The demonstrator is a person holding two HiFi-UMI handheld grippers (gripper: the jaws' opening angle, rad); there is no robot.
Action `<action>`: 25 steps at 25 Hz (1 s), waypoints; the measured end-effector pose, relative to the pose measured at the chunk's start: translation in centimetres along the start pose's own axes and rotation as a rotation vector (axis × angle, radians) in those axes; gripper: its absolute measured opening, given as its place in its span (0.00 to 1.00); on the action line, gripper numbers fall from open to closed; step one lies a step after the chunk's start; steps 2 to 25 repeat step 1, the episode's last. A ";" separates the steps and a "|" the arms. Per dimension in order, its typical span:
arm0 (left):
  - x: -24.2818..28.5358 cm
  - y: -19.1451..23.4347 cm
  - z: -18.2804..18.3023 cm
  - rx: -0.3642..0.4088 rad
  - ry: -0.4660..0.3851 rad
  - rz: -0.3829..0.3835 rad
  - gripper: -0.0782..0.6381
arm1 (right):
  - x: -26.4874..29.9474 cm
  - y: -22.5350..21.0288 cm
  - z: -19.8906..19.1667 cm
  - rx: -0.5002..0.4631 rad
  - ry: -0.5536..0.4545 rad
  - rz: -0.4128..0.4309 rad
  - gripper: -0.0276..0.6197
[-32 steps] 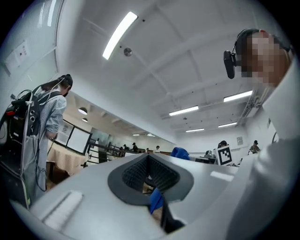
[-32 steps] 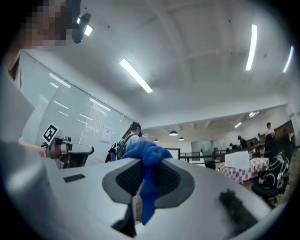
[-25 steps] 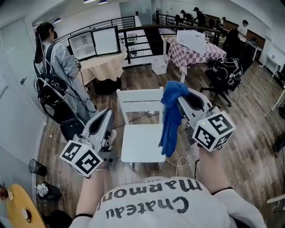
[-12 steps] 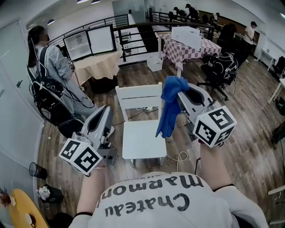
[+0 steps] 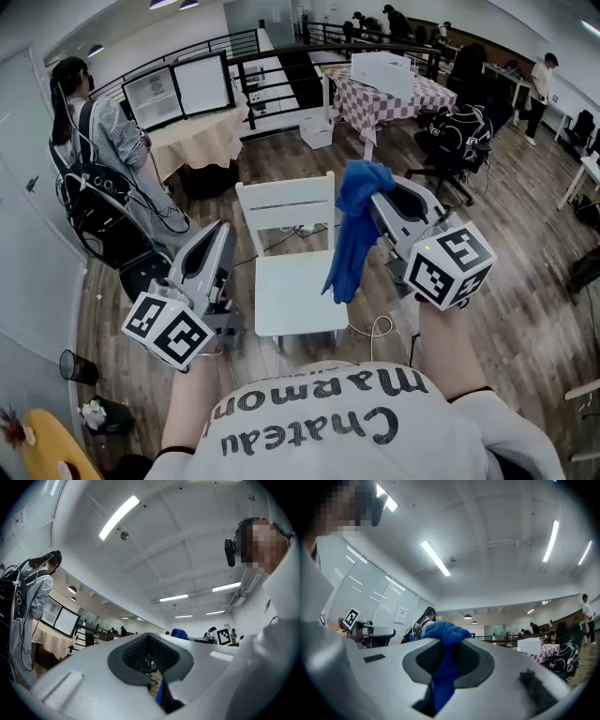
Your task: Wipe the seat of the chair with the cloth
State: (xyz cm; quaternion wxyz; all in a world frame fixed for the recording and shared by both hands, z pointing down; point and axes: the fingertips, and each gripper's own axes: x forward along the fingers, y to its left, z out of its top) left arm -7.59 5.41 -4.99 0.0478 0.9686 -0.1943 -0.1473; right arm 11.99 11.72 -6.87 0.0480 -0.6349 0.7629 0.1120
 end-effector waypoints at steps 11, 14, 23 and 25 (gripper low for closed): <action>0.0 0.0 -0.2 0.001 0.001 -0.002 0.12 | 0.0 0.0 -0.2 0.001 0.001 -0.001 0.14; 0.0 0.0 -0.2 0.001 0.001 -0.002 0.12 | 0.0 0.0 -0.2 0.001 0.001 -0.001 0.14; 0.0 0.0 -0.2 0.001 0.001 -0.002 0.12 | 0.0 0.0 -0.2 0.001 0.001 -0.001 0.14; 0.0 0.0 -0.2 0.001 0.001 -0.002 0.12 | 0.0 0.0 -0.2 0.001 0.001 -0.001 0.14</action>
